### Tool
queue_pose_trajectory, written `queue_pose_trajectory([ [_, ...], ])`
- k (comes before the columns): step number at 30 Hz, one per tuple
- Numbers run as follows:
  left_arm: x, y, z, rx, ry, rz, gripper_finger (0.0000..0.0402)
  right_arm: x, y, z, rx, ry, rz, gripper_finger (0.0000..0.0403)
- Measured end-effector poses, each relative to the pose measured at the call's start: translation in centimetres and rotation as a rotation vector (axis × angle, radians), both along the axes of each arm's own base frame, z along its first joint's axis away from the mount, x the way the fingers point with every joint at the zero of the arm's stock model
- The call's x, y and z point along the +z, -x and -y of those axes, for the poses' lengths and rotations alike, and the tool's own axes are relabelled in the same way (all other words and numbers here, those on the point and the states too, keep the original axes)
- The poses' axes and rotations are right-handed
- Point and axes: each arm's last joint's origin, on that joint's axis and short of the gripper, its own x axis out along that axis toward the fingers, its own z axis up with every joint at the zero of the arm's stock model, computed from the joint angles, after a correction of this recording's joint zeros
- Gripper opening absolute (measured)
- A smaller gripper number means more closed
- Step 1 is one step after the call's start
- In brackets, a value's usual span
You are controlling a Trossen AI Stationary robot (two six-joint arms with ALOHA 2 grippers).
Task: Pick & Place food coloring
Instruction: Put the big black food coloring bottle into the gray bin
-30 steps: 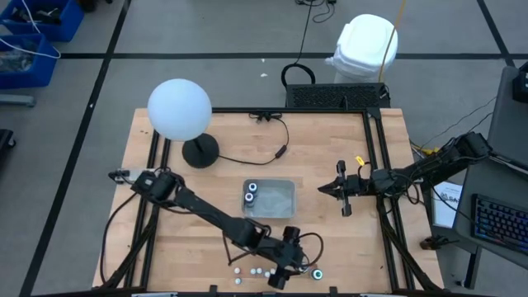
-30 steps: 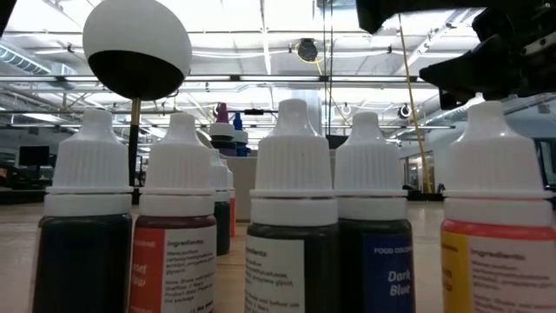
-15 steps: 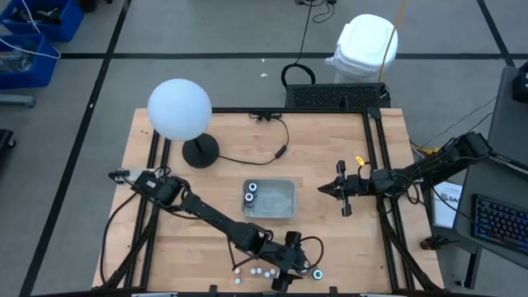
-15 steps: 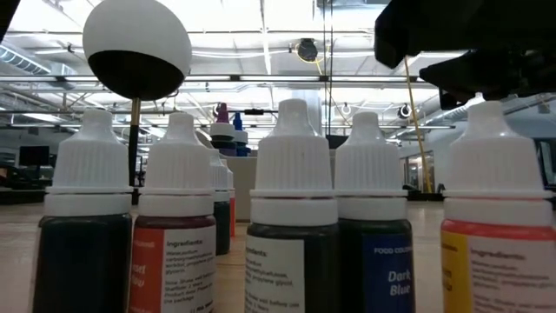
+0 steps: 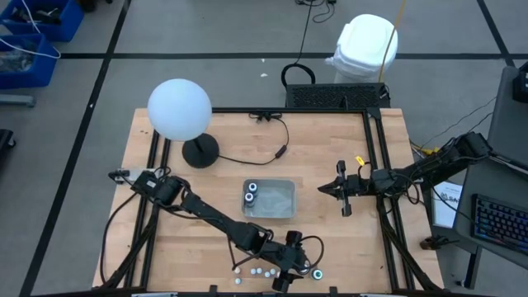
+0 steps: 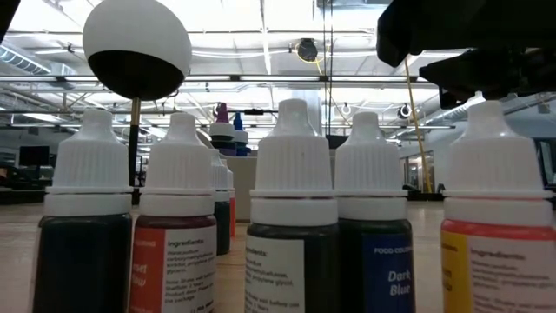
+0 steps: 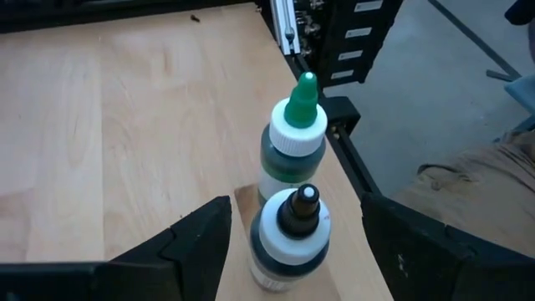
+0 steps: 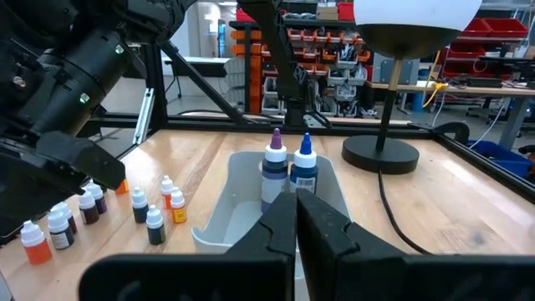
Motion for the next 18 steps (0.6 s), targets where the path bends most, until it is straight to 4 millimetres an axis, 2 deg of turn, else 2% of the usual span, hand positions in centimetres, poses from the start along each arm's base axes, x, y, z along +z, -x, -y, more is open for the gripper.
queue_pose_trajectory([
  [10,-0.8,0.0,0.0,-0.033,-0.044,-0.015,0.0271,0.0,0.0,0.0,0.000,0.000,0.000,0.0002],
  [18,-1.0,-0.4,-0.1,-0.034,-0.015,0.008,0.0271,0.0,0.0,0.0,-0.002,0.000,0.000,0.0002],
])
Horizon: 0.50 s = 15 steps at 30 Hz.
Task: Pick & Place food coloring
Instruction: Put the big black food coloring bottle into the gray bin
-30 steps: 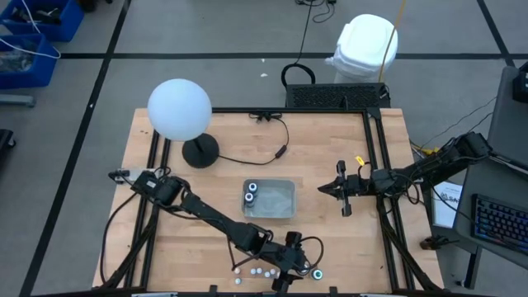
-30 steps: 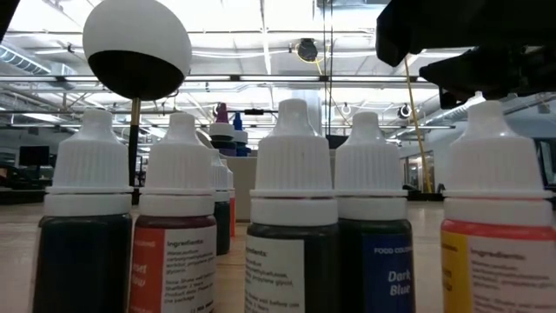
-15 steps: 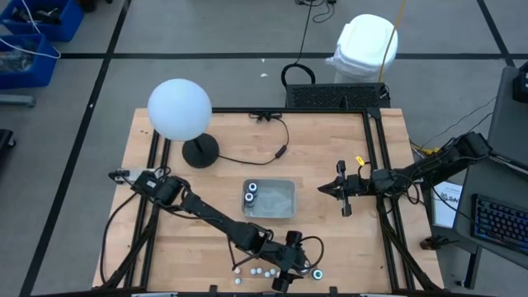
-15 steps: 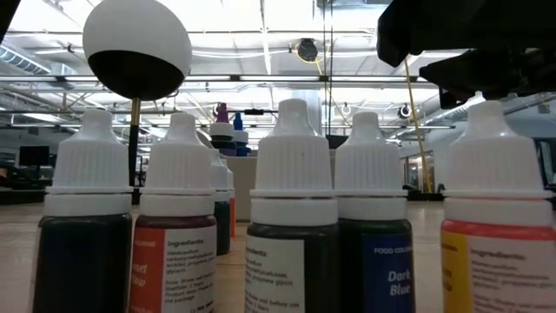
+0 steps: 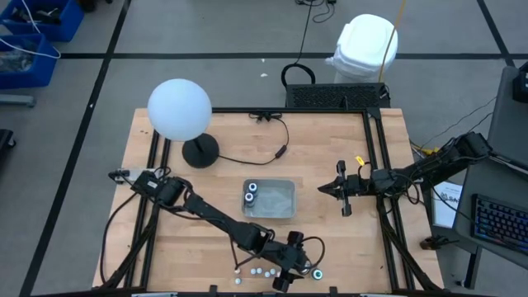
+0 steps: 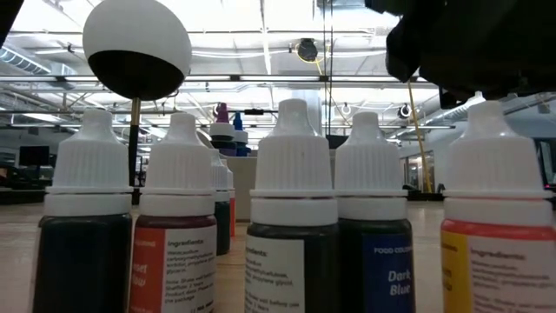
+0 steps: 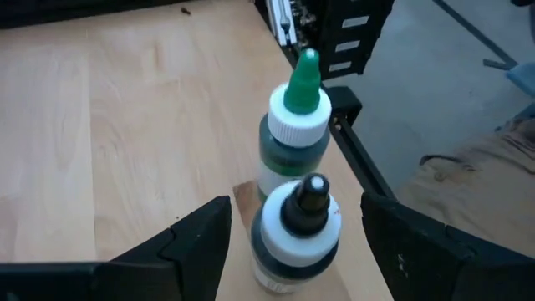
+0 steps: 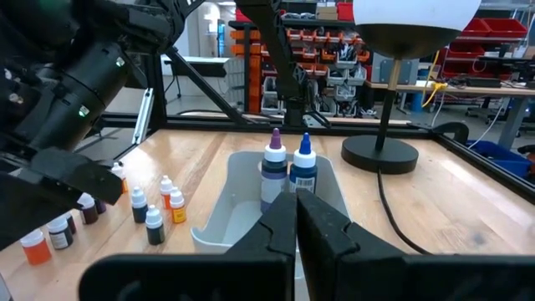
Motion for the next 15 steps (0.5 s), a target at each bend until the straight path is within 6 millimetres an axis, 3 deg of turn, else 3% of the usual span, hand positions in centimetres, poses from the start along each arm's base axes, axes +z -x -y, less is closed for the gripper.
queue_pose_trajectory([
  [6,0.01,-0.01,-0.04,-0.006,-0.002,0.001,0.0257,0.00,0.00,0.00,-0.001,0.004,0.000,0.0002],
  [15,0.02,0.00,-0.02,-0.017,-0.006,0.003,0.0137,0.00,0.00,0.01,-0.002,0.011,0.001,0.0002],
])
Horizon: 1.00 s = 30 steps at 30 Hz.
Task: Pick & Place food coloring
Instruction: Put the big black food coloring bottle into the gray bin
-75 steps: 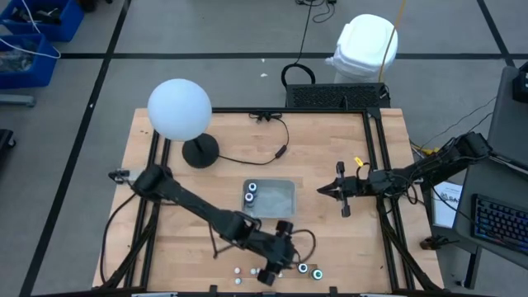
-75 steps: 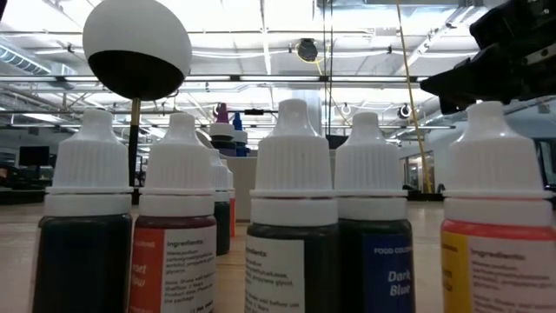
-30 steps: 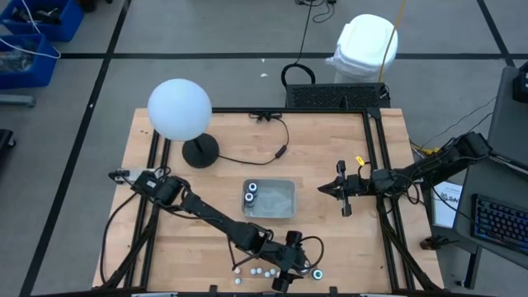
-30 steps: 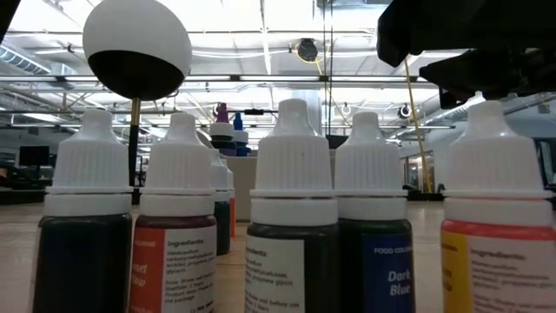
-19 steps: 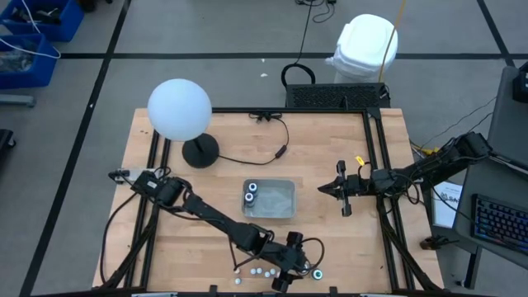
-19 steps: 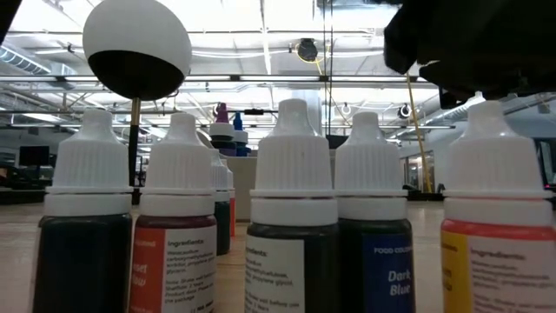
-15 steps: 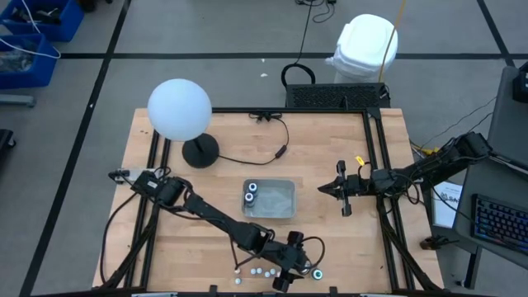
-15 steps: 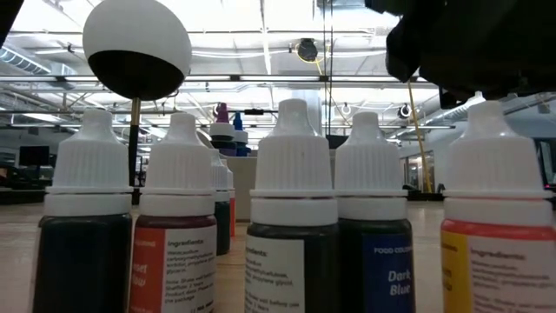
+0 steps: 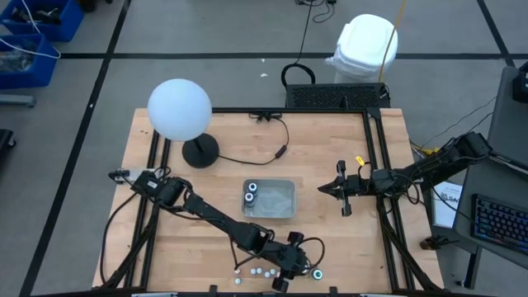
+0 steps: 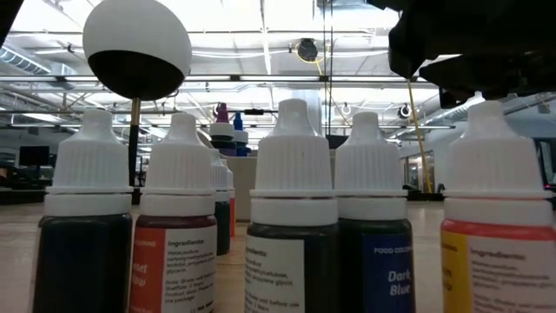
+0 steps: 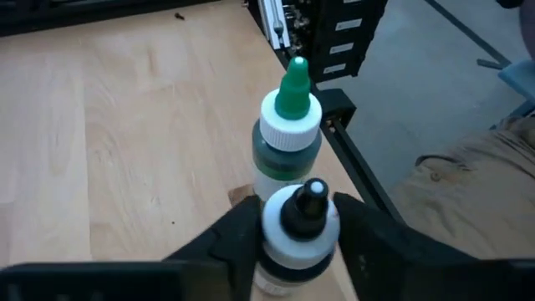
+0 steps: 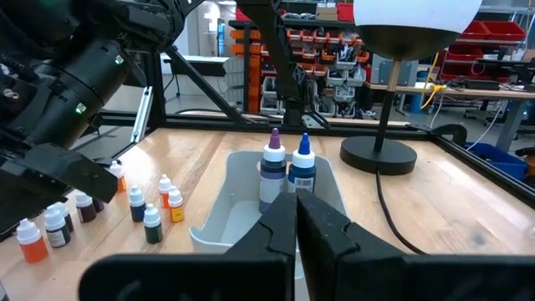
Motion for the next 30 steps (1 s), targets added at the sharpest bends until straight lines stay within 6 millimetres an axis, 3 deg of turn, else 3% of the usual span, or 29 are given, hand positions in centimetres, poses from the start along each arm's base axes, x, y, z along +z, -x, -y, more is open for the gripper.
queue_pose_trajectory([
  [5,0.2,0.0,-0.3,0.022,-0.024,0.004,0.0121,0.0,0.0,0.0,0.000,0.000,0.000,0.0002],
  [8,1.4,0.4,-0.7,0.027,-0.038,-0.005,0.0121,0.0,0.0,0.0,0.000,-0.003,-0.001,0.0002],
  [14,7.2,3.0,-1.8,0.073,-0.144,-0.005,0.0121,0.0,0.0,0.0,0.000,-0.005,-0.001,0.0002],
  [18,12.4,5.8,-3.7,0.204,-0.265,0.034,0.0121,0.0,0.0,0.0,0.000,-0.006,0.000,0.0002],
  [21,14.9,7.2,-5.4,0.296,-0.316,0.055,0.0121,0.0,0.0,0.0,0.000,-0.006,-0.002,0.0002],
  [25,14.7,8.2,-7.5,0.345,-0.326,0.036,0.0121,0.0,0.0,0.0,0.000,-0.007,-0.001,0.0002],
  [30,10.9,8.8,-10.4,0.423,-0.287,0.015,0.0121,0.0,0.0,0.0,0.002,-0.007,-0.001,0.0002],
])
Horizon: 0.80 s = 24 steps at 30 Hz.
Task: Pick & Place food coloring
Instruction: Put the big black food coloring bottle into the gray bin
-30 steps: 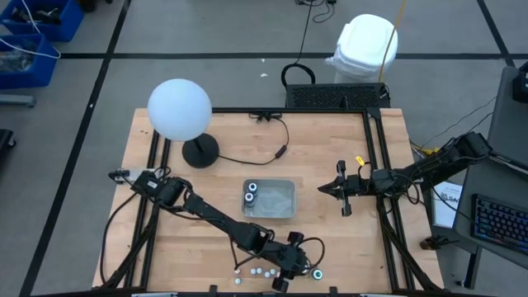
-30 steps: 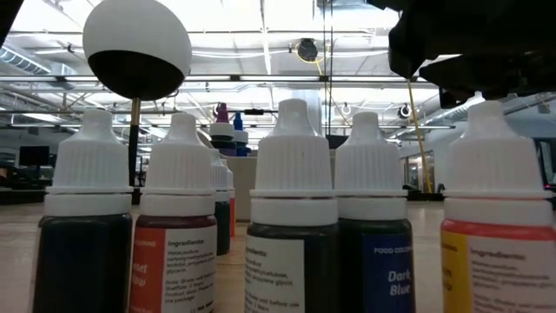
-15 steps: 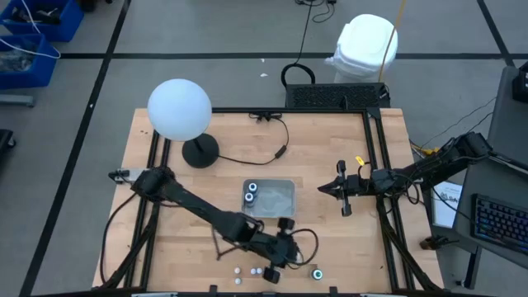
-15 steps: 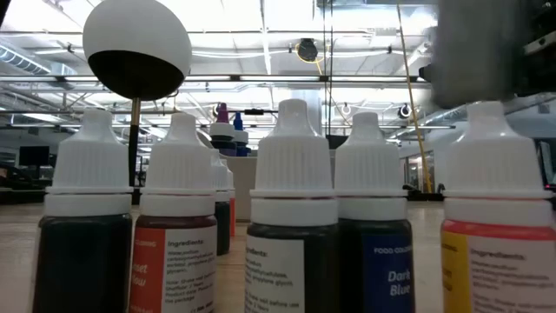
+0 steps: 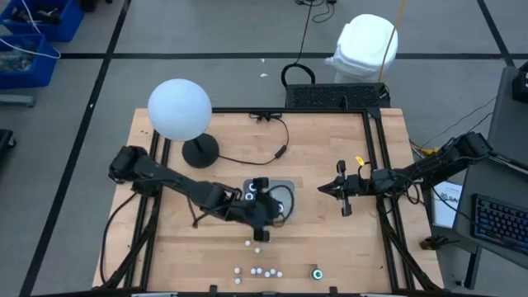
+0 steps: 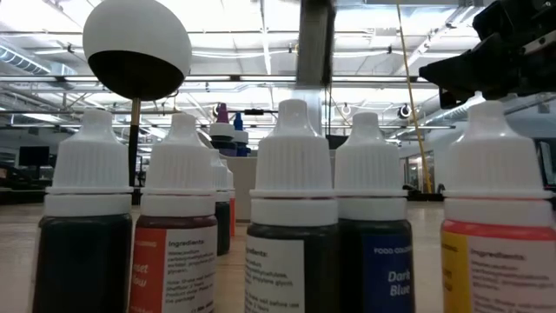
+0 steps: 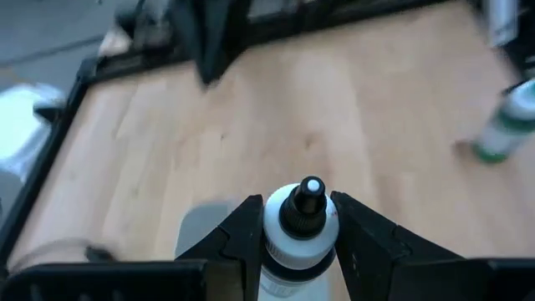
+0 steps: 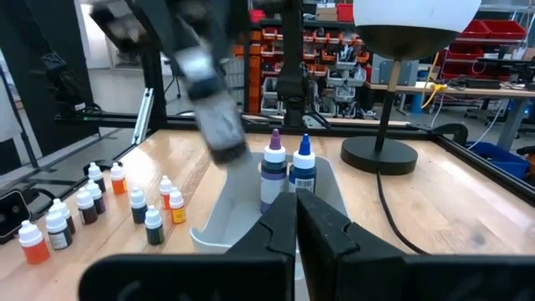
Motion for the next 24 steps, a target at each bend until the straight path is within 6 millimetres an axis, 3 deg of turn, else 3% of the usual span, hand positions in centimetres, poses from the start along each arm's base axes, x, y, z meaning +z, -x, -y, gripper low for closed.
queue_pose_trajectory([
  [4,-3.2,0.6,-1.6,0.043,0.047,0.063,0.0121,0.0,0.0,0.0,0.000,0.000,0.001,0.0002],
  [9,-4.9,1.7,-3.1,0.115,0.096,0.115,0.0121,0.0,0.0,0.0,0.000,0.001,0.000,0.0002],
  [15,-4.3,2.7,-3.8,0.280,0.170,0.150,0.0121,0.0,0.0,0.0,-0.001,0.002,0.002,0.0002],
  [24,-5.3,3.0,-3.9,0.322,0.163,0.081,0.0121,0.0,0.0,0.0,-0.002,-0.001,0.002,0.0002],
])
